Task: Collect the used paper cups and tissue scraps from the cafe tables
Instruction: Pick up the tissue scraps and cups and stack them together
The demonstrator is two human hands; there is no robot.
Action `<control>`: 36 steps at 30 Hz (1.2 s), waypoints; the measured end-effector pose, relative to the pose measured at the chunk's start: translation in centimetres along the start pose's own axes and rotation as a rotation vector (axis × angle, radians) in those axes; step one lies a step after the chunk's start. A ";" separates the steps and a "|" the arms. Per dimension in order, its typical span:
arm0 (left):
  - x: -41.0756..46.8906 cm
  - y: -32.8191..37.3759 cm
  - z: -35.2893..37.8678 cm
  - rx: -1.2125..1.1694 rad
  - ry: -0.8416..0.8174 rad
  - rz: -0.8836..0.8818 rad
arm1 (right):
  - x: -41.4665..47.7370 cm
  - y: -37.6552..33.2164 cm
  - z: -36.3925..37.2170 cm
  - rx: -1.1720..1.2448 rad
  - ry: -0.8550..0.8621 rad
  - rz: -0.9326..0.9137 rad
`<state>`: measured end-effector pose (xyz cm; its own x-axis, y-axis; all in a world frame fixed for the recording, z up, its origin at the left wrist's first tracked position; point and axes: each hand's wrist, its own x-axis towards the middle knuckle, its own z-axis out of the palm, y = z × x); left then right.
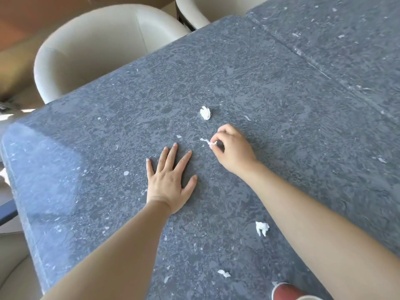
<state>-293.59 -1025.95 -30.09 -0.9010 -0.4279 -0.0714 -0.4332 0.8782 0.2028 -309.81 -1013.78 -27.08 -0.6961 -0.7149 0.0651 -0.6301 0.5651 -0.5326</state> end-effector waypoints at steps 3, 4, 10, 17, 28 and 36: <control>0.0 0.1 0.1 0.031 -0.014 0.014 | 1.1 -0.8 0.8 -0.070 0.026 -0.040; 0.1 0.1 0.1 0.034 -0.015 0.015 | 1.6 -1.0 0.9 -0.088 0.030 -0.056; 0.1 -0.1 0.3 0.007 0.011 0.013 | 5.5 -1.1 1.6 -0.050 0.019 -0.064; 0.1 -0.1 0.4 0.004 0.011 0.016 | 1.6 -1.3 1.5 -0.001 0.006 -0.060; -1.9 2.4 -2.5 0.131 -0.339 -0.007 | -12.1 0.2 -4.7 0.070 -0.171 0.044; -12.7 4.8 -3.2 -0.218 -0.378 0.357 | -18.6 1.4 -6.5 0.019 -0.335 0.018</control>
<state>-284.19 -1017.01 -25.04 -0.9540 0.0294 -0.2984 -0.1211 0.8727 0.4731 -299.96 -997.03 -23.52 -0.5533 -0.8023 -0.2241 -0.6099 0.5733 -0.5471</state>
